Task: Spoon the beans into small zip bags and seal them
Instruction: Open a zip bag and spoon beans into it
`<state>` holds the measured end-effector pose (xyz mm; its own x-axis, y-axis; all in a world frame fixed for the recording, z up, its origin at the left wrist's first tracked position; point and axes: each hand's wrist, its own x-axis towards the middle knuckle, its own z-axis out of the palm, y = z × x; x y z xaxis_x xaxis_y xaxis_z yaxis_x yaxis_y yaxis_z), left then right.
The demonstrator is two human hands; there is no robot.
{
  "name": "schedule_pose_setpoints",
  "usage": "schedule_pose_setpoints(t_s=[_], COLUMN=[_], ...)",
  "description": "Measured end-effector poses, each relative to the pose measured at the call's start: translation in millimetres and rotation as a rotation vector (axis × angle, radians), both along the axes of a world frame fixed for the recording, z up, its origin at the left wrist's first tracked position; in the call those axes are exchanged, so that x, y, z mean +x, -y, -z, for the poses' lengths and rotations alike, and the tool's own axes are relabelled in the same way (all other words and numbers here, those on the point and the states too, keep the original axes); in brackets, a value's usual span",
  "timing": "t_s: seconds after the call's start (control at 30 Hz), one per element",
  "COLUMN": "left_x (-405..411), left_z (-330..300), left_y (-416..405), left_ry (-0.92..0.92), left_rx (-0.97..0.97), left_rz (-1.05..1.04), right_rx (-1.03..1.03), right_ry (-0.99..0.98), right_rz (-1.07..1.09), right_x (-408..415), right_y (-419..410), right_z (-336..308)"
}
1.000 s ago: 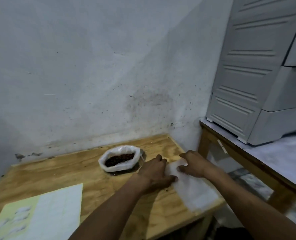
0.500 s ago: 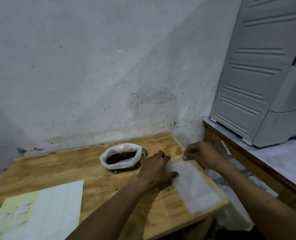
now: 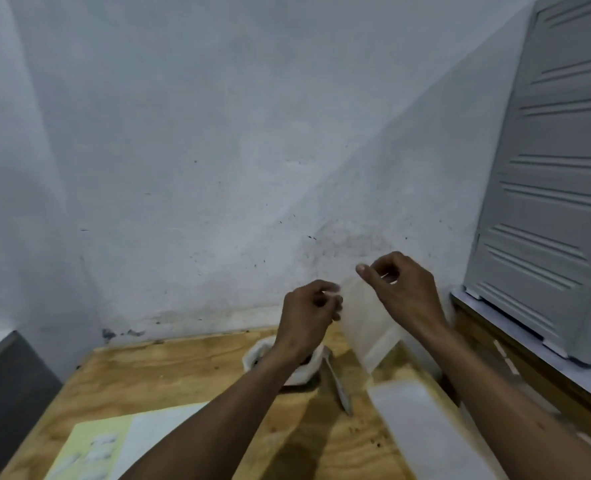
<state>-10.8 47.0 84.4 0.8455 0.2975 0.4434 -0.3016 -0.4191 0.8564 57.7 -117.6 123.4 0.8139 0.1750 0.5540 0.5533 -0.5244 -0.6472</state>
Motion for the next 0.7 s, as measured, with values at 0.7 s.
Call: schedule_pose_setpoints(t_s=[0.7], left_x=[-31.8], left_z=[-15.3], left_y=[-79.5], left_ry=[-0.083], left_rx=[-0.055], left_rz=[-0.077], right_rx=[0.253], right_ry=[-0.589], right_rz=[-0.429], right_x=[-20.2], right_y=[-101.7], right_z=[-15.0])
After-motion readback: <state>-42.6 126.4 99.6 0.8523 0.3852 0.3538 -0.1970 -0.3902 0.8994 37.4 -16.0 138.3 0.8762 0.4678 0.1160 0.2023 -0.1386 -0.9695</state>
